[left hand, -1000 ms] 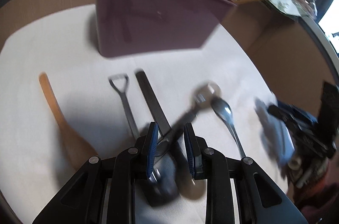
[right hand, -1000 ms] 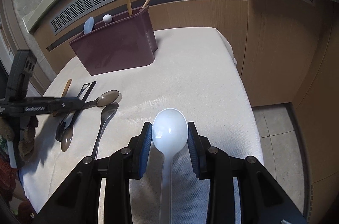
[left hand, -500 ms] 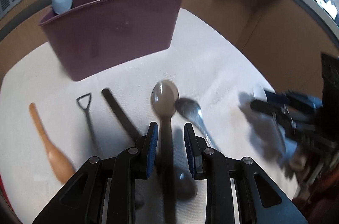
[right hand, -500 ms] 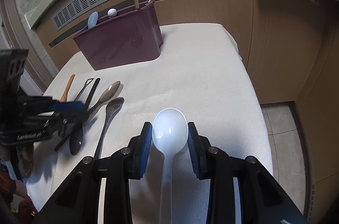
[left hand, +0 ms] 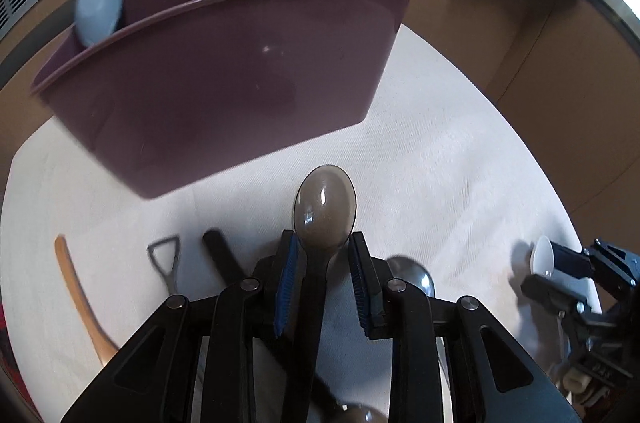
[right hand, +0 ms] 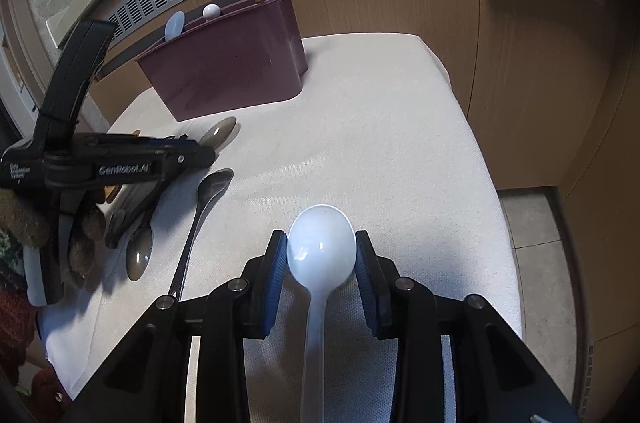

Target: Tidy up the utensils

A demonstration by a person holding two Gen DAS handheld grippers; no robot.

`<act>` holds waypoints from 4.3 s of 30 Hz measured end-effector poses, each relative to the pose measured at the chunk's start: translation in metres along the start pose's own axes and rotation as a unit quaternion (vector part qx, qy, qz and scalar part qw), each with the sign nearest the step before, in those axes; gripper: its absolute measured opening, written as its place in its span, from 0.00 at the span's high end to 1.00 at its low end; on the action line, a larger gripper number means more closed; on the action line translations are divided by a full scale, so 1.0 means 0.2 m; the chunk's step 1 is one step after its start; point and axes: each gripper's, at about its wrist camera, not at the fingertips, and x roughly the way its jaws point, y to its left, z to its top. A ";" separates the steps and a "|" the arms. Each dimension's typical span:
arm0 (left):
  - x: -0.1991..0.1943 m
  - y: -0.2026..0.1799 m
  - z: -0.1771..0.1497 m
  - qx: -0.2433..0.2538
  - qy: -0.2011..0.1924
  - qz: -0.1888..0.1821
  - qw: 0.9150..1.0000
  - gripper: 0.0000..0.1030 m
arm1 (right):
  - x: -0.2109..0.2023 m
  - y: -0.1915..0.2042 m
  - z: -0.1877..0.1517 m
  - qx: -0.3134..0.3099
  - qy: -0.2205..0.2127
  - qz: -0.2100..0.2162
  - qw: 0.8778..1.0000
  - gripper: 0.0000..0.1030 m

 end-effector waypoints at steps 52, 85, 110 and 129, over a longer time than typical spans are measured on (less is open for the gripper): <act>-0.50 0.36 -0.59 -0.150 -0.115 0.014 0.982 0.67 | 0.30 0.51 0.18 -0.142 0.015 -0.016 0.990 0.74; -1.11 0.23 -0.38 -0.103 -0.256 0.006 0.961 0.68 | -0.44 0.43 0.32 -0.107 -0.202 0.022 0.973 0.75; -0.83 0.70 0.35 -0.199 -0.315 -0.055 0.927 0.68 | -0.12 0.66 1.21 -0.129 -0.215 -0.113 0.961 0.75; -0.50 0.69 0.20 -0.202 -0.217 -0.091 0.951 0.67 | 0.30 0.66 1.04 -0.144 -0.077 -0.099 0.982 0.75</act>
